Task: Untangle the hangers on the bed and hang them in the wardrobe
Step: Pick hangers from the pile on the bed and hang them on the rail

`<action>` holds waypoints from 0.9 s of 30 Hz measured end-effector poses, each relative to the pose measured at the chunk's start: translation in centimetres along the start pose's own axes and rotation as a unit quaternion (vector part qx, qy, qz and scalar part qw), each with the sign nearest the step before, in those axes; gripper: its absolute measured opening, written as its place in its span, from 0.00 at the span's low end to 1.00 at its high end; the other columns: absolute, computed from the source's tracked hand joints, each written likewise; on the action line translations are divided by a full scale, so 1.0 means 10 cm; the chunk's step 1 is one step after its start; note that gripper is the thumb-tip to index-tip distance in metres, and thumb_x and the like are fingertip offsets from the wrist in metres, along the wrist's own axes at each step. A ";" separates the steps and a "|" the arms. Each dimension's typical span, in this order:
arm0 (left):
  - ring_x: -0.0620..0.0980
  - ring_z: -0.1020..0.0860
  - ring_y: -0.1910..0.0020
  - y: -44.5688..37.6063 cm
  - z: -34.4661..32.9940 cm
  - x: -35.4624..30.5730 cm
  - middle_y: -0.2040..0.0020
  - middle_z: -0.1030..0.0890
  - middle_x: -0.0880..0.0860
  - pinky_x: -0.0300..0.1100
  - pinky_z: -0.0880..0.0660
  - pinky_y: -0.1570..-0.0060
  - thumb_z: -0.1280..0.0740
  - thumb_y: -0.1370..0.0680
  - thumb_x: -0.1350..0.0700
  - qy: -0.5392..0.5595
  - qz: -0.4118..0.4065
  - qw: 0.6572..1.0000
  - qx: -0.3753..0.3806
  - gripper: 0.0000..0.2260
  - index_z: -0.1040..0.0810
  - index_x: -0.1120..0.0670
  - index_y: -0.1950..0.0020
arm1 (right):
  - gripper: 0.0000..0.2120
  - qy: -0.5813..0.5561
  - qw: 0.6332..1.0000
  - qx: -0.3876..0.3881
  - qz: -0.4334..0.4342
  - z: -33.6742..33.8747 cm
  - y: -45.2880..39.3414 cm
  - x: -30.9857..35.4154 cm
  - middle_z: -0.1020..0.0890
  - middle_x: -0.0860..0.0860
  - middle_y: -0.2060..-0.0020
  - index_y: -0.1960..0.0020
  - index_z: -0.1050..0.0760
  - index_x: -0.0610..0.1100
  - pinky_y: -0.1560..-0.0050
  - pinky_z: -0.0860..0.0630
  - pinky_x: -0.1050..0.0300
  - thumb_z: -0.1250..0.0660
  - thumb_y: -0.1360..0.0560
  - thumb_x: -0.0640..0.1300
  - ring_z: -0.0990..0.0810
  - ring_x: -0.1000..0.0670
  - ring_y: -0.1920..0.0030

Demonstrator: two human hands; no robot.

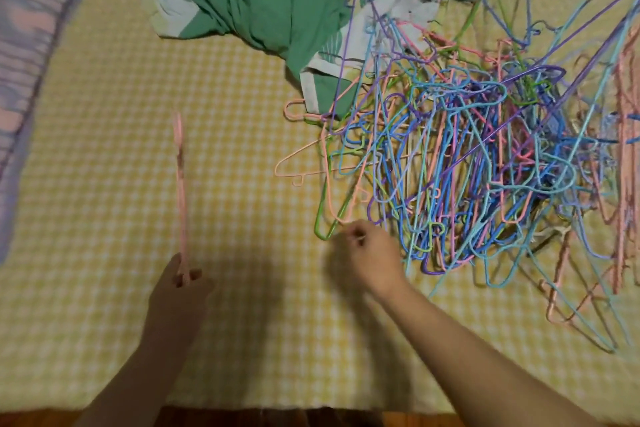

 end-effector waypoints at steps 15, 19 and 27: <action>0.52 0.24 0.48 -0.49 -0.08 0.54 0.43 0.23 0.53 0.30 0.24 0.70 0.35 0.24 0.75 0.062 0.002 0.998 0.030 0.34 0.39 0.53 0.22 | 0.22 0.181 0.978 0.009 -0.105 0.40 -1.85 0.14 0.38 0.37 0.28 0.31 0.29 0.40 0.31 0.30 0.45 0.42 0.24 0.43 0.30 0.42 0.29; 0.42 0.24 0.59 -0.50 -0.05 0.54 0.53 0.25 0.46 0.32 0.25 0.68 0.35 0.25 0.76 0.042 -0.007 0.999 0.030 0.35 0.39 0.54 0.22 | 0.19 0.113 0.984 -0.107 -0.093 0.56 -1.84 0.21 0.28 0.38 0.35 0.35 0.25 0.40 0.33 0.28 0.48 0.39 0.25 0.42 0.24 0.36 0.38; 0.35 0.24 0.71 -0.55 -0.05 0.57 0.57 0.27 0.48 0.30 0.29 0.73 0.35 0.26 0.78 0.013 0.008 1.000 0.025 0.28 0.28 0.44 0.45 | 0.20 -0.266 0.914 -0.306 0.012 1.26 -1.50 0.51 0.29 0.54 0.58 0.43 0.32 0.49 0.58 0.26 0.62 0.36 0.30 0.31 0.28 0.61 0.64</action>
Point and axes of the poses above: each hand's wrist, its own y-axis away from the middle knuckle, its own z-axis out of the back of the hand, x = y × z, the point moved 9 cm from there along -y, towards the middle knuckle
